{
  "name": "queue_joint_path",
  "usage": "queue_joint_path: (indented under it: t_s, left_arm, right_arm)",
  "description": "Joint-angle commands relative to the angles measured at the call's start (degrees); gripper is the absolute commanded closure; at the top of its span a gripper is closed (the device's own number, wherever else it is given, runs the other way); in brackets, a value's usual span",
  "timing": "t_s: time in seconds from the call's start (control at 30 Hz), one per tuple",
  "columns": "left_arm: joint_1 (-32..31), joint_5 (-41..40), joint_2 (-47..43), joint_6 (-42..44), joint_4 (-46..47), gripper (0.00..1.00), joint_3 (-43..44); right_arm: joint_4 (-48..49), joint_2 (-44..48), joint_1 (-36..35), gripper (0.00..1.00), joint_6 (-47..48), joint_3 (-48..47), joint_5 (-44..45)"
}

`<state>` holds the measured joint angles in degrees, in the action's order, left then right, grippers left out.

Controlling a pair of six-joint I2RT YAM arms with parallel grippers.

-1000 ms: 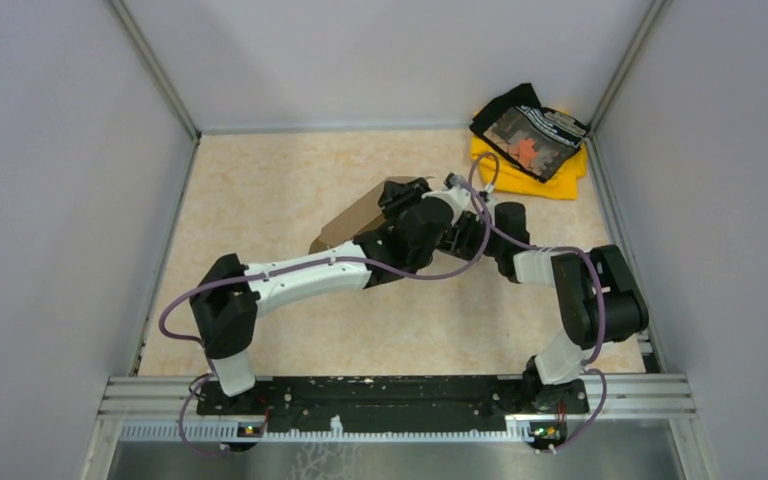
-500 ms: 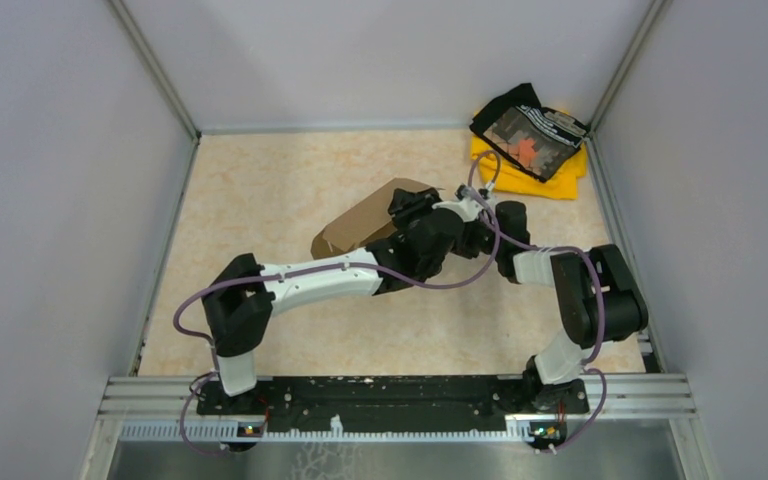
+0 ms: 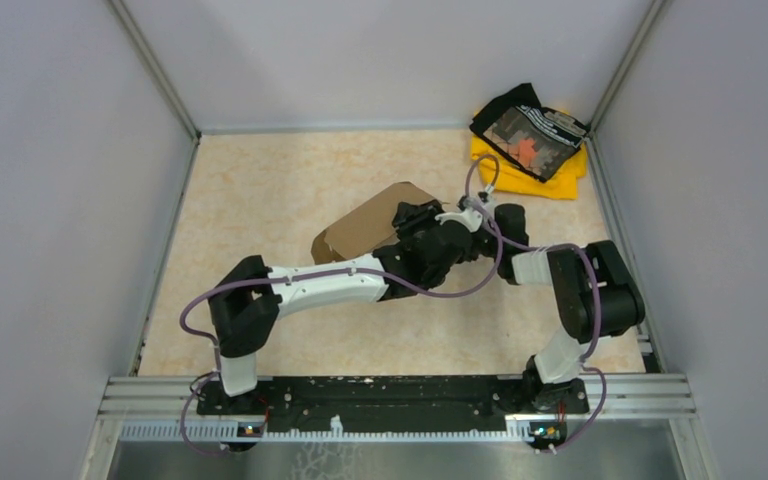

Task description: Fold the paper box

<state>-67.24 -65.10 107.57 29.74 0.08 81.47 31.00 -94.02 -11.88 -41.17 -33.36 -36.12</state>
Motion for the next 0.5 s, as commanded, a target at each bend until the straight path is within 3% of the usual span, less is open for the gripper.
queue_joint_path:
  t_s: [0.0, 0.47]
  left_arm:
    - [-0.59, 0.65, 0.87, -5.62, -4.78, 0.96, 0.88]
    - [-0.61, 2.97, -1.45, -11.72, -8.90, 0.95, -0.70]
  right_arm:
    - [3.61, -0.72, -0.14, 0.63, 0.20, -0.35, -0.80]
    - [6.62, -3.89, 3.80, 0.64, -3.93, -5.86, -3.97]
